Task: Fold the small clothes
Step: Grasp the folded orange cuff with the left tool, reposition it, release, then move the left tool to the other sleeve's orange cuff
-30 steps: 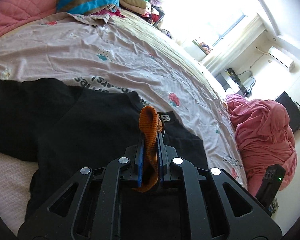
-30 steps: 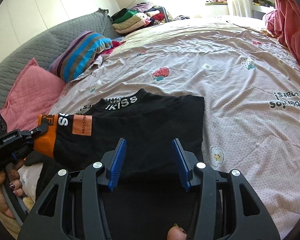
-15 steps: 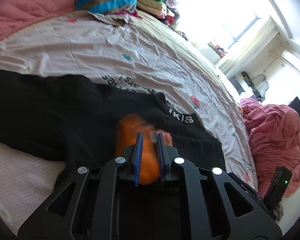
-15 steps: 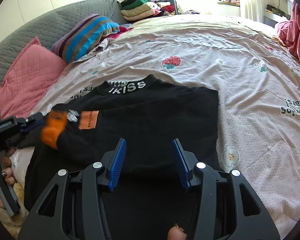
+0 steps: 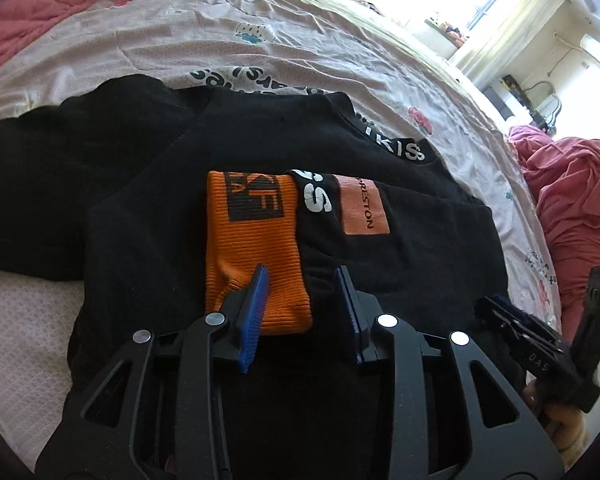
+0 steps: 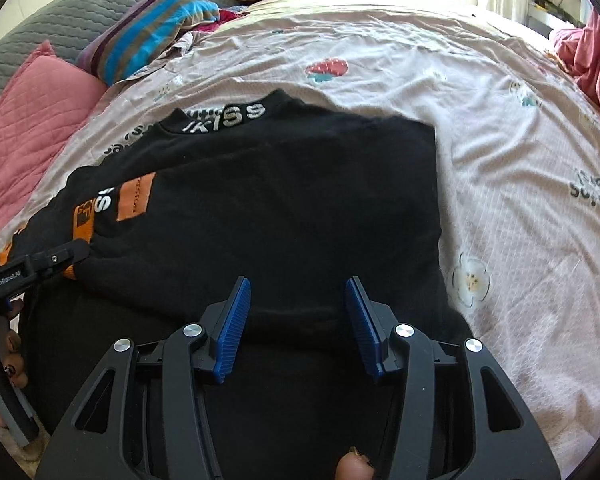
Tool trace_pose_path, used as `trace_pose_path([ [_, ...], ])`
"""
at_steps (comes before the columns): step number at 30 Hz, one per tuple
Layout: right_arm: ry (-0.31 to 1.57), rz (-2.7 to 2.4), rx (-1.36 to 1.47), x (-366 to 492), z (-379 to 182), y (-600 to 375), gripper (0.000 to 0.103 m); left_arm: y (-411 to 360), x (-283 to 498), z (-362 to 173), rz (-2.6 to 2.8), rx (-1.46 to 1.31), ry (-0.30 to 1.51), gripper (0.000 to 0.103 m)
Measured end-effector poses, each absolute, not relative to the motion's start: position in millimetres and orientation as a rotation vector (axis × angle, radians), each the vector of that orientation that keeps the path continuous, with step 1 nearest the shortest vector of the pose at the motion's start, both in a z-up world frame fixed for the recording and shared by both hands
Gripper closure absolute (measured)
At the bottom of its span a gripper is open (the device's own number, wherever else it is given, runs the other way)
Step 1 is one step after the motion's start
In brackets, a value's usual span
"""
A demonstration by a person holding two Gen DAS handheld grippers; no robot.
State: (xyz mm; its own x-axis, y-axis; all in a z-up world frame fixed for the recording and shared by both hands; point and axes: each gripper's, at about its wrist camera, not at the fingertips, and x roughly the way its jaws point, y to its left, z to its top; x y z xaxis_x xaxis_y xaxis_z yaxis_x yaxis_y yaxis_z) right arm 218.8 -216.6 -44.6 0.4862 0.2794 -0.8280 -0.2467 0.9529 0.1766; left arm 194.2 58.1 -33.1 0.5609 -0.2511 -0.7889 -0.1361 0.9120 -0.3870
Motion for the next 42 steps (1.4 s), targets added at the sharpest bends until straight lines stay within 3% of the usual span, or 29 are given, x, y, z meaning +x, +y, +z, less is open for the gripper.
trace_pose_path([
  [2, 1.005, 0.325, 0.032, 215.8, -42.7, -215.9, 0.05, 59.5, 191.0, -29.2, -0.072, -0.427, 0.975, 0.076],
  [4, 0.993, 0.34, 0.054, 213.0, -38.2, -216.1, 0.046, 60.6, 187.2, -23.8, -0.08, -0.425, 0.964, 0.063],
  [7, 0.967, 0.351, 0.051, 208.4, -30.3, -214.0, 0.043, 59.7, 183.7, -19.2, -0.077, -0.409, 0.957, 0.06],
  [14, 0.907, 0.37, 0.038, 197.3, -9.7, -206.4, 0.015, 60.2, 174.1, -4.2, -0.049, -0.361, 0.922, 0.041],
  [21, 0.827, 0.399, -0.011, 186.9, 10.3, -191.4, 0.006, 73.7, 161.8, 11.2, 0.024, -0.336, 0.878, 0.011],
  [42, 0.735, 0.501, -0.059, 173.7, 49.7, -121.3, 0.005, 141.0, 126.1, 37.7, 0.217, -0.346, 0.78, 0.009],
])
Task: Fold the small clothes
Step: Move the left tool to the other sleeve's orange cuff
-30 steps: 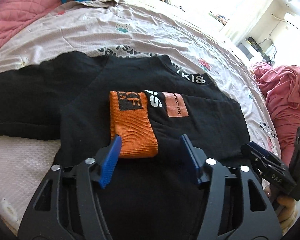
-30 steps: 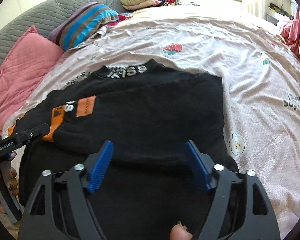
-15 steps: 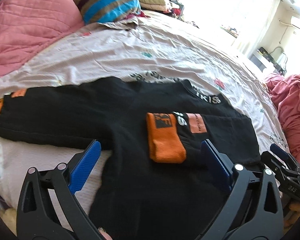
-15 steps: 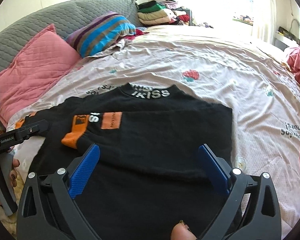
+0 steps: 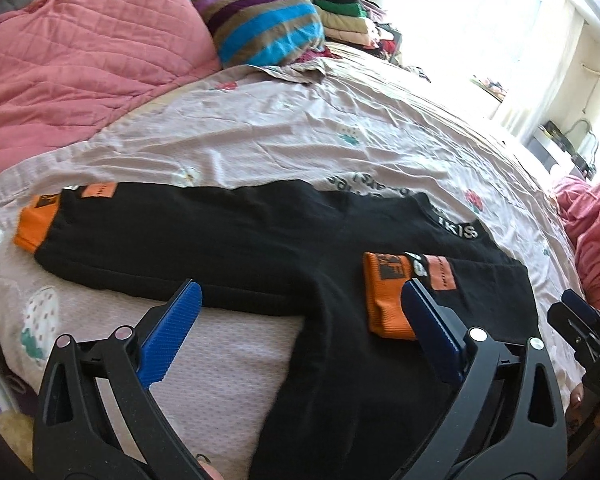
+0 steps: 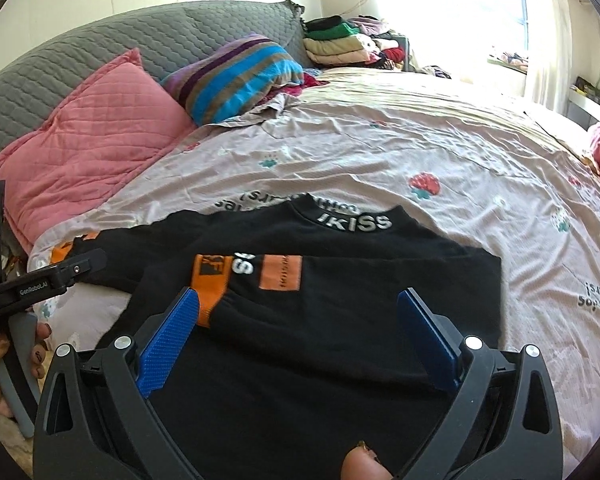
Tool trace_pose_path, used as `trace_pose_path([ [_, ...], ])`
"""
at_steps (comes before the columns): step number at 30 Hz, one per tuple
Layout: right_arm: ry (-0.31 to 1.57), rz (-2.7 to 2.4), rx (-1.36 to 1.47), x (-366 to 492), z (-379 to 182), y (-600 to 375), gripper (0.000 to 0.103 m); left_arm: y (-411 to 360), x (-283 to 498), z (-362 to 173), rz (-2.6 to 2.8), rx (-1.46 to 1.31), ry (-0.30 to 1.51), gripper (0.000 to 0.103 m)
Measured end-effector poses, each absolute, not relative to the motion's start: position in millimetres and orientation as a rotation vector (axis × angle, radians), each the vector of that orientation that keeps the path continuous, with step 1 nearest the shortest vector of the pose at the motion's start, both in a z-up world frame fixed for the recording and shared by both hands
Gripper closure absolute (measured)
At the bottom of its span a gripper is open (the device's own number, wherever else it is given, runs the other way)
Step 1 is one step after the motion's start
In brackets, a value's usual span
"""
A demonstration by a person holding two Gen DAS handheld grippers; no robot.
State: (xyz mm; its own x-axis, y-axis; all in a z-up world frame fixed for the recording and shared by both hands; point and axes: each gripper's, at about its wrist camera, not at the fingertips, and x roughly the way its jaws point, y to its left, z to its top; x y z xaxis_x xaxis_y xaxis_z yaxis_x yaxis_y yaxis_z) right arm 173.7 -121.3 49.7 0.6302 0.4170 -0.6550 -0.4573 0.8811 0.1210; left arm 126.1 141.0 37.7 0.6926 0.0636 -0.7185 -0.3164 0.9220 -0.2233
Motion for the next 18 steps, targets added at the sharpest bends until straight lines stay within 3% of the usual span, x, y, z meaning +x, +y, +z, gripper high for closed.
trace_pose_path([
  [18, 0.707, 0.637, -0.107, 166.3, 60.8, -32.3, 0.005, 229.5, 91.1, 36.2, 0.4, -0.442, 0.722, 0.009],
])
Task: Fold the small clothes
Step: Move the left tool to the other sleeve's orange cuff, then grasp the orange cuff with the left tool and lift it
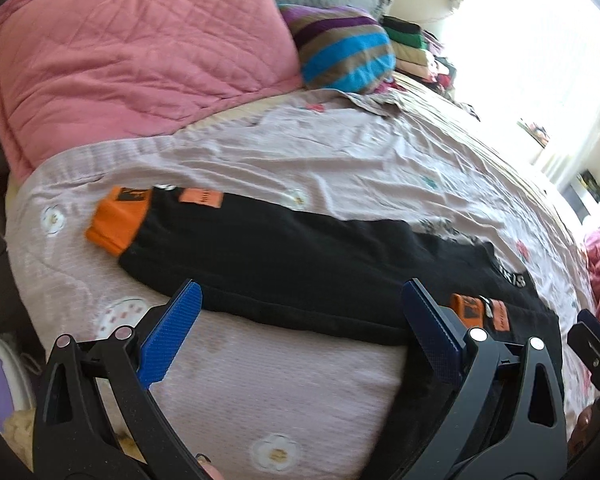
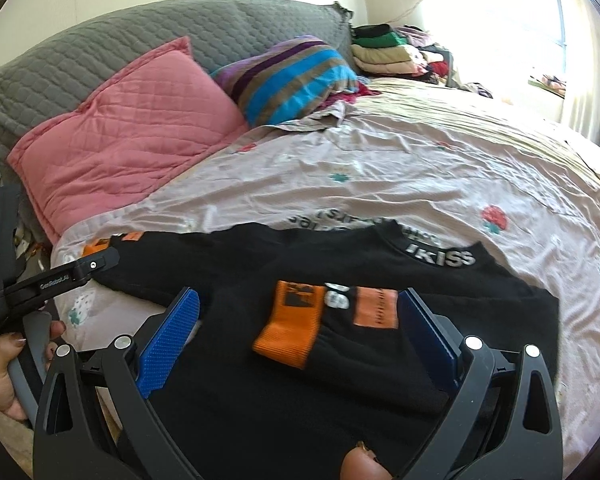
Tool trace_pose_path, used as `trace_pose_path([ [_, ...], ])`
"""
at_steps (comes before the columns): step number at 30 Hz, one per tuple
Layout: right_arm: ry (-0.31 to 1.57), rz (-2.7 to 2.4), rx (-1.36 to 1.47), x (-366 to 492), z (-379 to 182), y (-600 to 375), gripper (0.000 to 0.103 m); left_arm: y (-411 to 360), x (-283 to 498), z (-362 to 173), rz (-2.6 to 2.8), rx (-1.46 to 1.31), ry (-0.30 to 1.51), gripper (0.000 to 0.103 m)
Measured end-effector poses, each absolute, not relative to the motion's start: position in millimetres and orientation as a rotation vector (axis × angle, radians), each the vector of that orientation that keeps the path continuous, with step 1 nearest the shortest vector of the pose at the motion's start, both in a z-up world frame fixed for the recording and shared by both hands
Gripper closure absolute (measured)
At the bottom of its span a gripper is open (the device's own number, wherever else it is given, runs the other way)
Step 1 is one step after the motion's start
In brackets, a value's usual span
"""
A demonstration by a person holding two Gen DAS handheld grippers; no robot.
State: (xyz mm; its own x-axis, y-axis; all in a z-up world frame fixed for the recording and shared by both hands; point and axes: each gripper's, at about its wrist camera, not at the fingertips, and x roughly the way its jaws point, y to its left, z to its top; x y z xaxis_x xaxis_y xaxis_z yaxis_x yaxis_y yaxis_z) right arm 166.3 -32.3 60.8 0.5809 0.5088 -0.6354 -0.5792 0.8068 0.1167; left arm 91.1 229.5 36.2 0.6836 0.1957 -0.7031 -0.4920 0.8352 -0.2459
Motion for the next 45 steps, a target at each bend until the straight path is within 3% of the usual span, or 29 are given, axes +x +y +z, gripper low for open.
trace_pose_path([
  [25, 0.716, 0.828, -0.226, 142.4, 42.9, 93.1, 0.005, 327.7, 59.0, -6.0, 0.601, -0.637, 0.713, 0.01],
  [38, 0.775, 0.824, -0.259, 139.3, 18.9, 112.2, 0.005, 367.6, 72.5, -25.6, 0.597, -0.726, 0.668, 0.011],
  [45, 0.799, 0.76, -0.197, 145.2, 16.5, 91.1, 0.005, 378.3, 84.6, -27.0, 0.513, -0.753, 0.648, 0.084],
])
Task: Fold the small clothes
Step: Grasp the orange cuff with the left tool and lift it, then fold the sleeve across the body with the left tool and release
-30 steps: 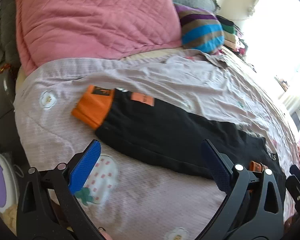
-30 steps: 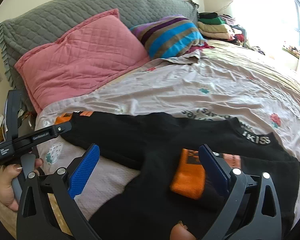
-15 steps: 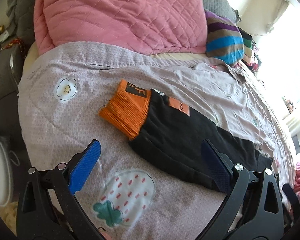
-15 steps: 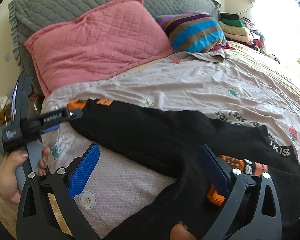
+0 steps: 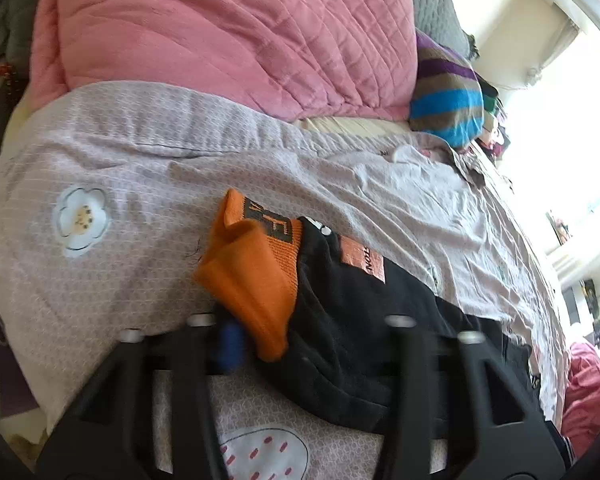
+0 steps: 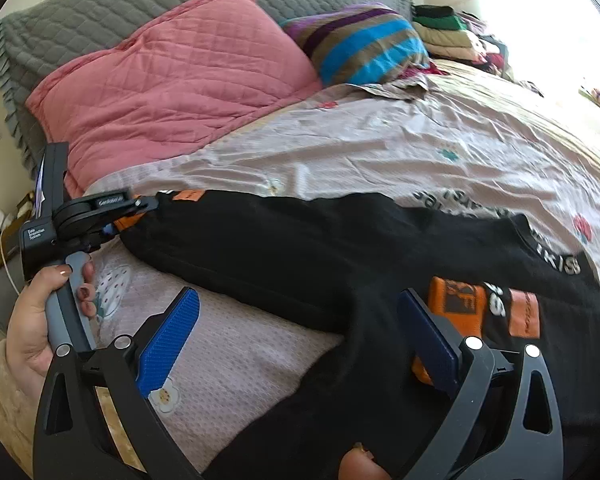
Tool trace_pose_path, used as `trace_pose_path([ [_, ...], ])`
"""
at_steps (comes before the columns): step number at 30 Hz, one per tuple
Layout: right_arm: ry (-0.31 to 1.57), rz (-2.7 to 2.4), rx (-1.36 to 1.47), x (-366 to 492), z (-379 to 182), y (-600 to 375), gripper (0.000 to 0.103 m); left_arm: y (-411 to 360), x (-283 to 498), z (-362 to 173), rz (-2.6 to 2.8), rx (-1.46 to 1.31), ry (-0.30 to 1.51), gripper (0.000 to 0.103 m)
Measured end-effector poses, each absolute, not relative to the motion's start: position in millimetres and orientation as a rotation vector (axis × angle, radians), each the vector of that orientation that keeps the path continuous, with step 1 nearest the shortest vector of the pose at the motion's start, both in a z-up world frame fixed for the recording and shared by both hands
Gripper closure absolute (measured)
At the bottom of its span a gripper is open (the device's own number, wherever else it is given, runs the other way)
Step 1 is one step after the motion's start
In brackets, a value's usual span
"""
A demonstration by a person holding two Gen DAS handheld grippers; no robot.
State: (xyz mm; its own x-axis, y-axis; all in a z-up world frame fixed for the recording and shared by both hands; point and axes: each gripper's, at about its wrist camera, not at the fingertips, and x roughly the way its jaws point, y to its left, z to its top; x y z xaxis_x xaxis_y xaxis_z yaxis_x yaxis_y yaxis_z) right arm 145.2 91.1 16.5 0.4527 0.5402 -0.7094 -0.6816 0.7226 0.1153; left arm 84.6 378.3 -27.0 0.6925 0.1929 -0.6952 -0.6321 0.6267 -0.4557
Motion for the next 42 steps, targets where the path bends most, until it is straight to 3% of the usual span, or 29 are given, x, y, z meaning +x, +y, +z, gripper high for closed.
trace_pose_path([
  [1, 0.802, 0.752, -0.195, 145.8, 15.8, 89.1, 0.005, 378.3, 85.0, -27.4, 0.505, -0.755, 0.647, 0.09],
  [4, 0.816, 0.719, -0.189, 150.0, 11.9, 79.2, 0.005, 375.0, 79.9, -22.6, 0.467, -0.751, 0.616, 0.097],
  [24, 0.862, 0.484, -0.019, 173.5, 4.8, -61.3, 0.005, 268.0, 64.3, 60.3, 0.191, -0.662, 0.446, 0.099],
  [42, 0.78, 0.32, 0.149, 171.8, 31.6, -178.0, 0.005, 144.8, 96.0, 79.3, -0.059, -0.549, 0.526, 0.099],
])
